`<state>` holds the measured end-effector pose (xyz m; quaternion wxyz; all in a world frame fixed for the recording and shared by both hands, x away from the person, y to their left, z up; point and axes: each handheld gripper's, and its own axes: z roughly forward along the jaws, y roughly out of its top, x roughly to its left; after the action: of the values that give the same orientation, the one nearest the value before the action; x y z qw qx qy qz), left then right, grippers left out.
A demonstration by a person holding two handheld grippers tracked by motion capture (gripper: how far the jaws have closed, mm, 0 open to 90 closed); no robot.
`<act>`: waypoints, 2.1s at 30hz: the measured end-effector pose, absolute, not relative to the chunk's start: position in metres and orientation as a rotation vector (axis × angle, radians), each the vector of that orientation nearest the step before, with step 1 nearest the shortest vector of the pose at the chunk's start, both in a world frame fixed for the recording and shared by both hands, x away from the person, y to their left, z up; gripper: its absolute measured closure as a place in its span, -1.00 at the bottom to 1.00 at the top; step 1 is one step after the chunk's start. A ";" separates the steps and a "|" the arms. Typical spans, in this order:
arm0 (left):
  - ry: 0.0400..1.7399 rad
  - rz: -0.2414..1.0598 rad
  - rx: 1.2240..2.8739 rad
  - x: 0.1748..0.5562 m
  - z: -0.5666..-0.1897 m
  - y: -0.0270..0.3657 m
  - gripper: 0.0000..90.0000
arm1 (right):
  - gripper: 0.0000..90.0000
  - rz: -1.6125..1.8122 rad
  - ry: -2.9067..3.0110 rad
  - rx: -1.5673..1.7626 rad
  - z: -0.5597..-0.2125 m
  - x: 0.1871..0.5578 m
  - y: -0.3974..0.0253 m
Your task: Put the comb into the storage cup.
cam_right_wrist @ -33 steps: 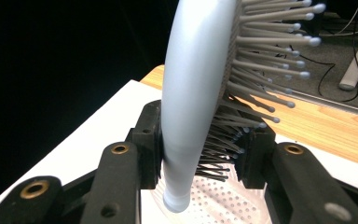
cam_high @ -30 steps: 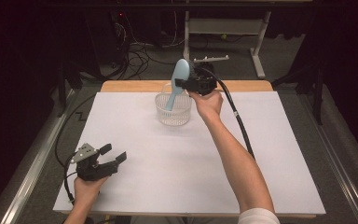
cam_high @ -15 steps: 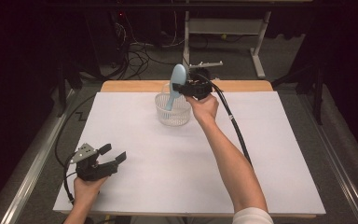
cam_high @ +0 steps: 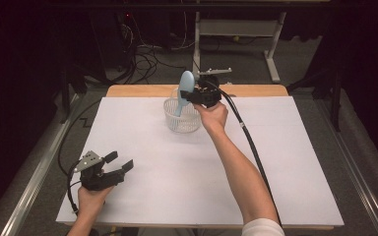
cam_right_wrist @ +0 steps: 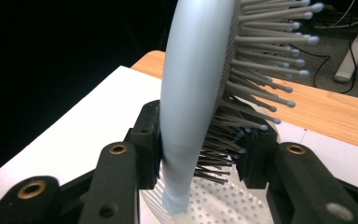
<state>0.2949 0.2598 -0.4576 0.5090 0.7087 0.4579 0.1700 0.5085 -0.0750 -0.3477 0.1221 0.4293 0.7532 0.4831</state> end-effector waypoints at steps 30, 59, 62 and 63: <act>1.107 0.414 1.712 0.295 -0.457 0.260 -0.47 | 0.02 1.278 2.218 1.327 -0.356 0.514 -0.093; 1.110 0.422 1.707 0.294 -0.457 0.261 -0.48 | -0.25 1.196 2.256 1.417 -0.371 0.519 -0.114; 1.111 0.421 1.710 0.295 -0.457 0.261 -0.48 | -0.31 1.195 2.261 1.420 -0.370 0.518 -0.115; 1.111 0.420 1.711 0.295 -0.457 0.261 -0.48 | -0.32 1.191 2.265 1.418 -0.370 0.518 -0.114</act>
<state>0.2950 0.2607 -0.4573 0.5049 0.7092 0.4603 0.1742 0.5176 -0.1145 -0.3701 0.1077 0.4817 0.7698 0.4047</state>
